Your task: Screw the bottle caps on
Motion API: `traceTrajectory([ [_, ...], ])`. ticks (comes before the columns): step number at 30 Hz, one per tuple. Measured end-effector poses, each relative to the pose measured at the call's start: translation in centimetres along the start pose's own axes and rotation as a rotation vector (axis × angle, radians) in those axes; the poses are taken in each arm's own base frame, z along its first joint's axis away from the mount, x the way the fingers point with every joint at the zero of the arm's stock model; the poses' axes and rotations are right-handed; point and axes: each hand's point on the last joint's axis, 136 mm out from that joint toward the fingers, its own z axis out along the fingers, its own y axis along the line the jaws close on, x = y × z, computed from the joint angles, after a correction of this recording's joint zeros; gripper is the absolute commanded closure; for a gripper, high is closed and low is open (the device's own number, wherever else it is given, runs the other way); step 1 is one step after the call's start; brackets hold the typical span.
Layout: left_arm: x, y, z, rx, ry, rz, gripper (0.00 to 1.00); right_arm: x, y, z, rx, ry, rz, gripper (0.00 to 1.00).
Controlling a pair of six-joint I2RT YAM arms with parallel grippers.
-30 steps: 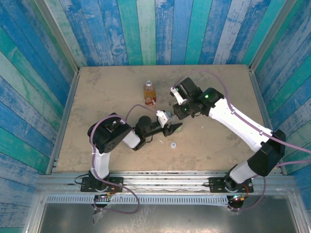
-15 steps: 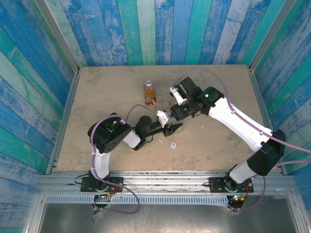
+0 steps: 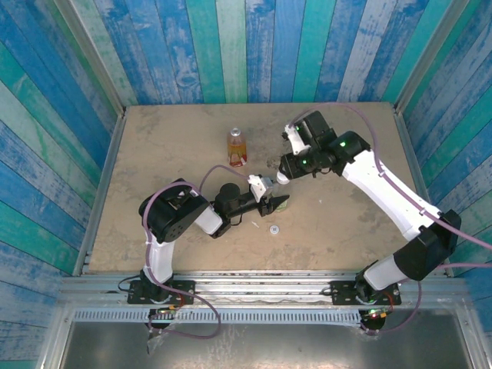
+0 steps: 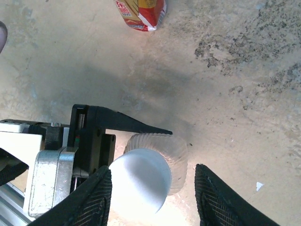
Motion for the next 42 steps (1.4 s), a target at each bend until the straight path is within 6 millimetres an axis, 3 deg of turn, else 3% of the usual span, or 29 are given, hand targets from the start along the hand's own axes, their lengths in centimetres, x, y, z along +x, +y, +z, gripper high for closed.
traceTrajectory([
  [6, 0.0, 0.0, 0.0, -0.001, 0.001, 0.0, 0.45, 1.0, 0.3, 0.9, -0.03, 0.03, 0.008, 0.71],
  [13, 0.1, -0.1, 0.1, 0.008, 0.0, -0.009, 0.46, 1.1, 0.1, 0.6, -0.034, -0.008, 0.019, 0.78],
  [22, 0.1, -0.2, 0.5, 0.023, 0.002, -0.023, 0.49, 2.5, -0.1, -0.1, -0.062, -0.046, 0.072, 0.74],
  [27, 0.0, -0.1, 0.9, 0.019, 0.007, -0.032, 0.48, 4.1, 1.5, -0.9, -0.146, -0.029, 0.094, 0.72],
  [33, 0.0, -0.2, 1.0, 0.024, 0.007, -0.025, 0.48, 3.3, 0.2, -1.5, -0.126, -0.058, 0.134, 0.62],
  [42, 0.0, -0.3, 0.9, 0.027, 0.007, -0.021, 0.48, 0.7, -1.5, 0.2, -0.113, -0.057, 0.157, 0.68],
])
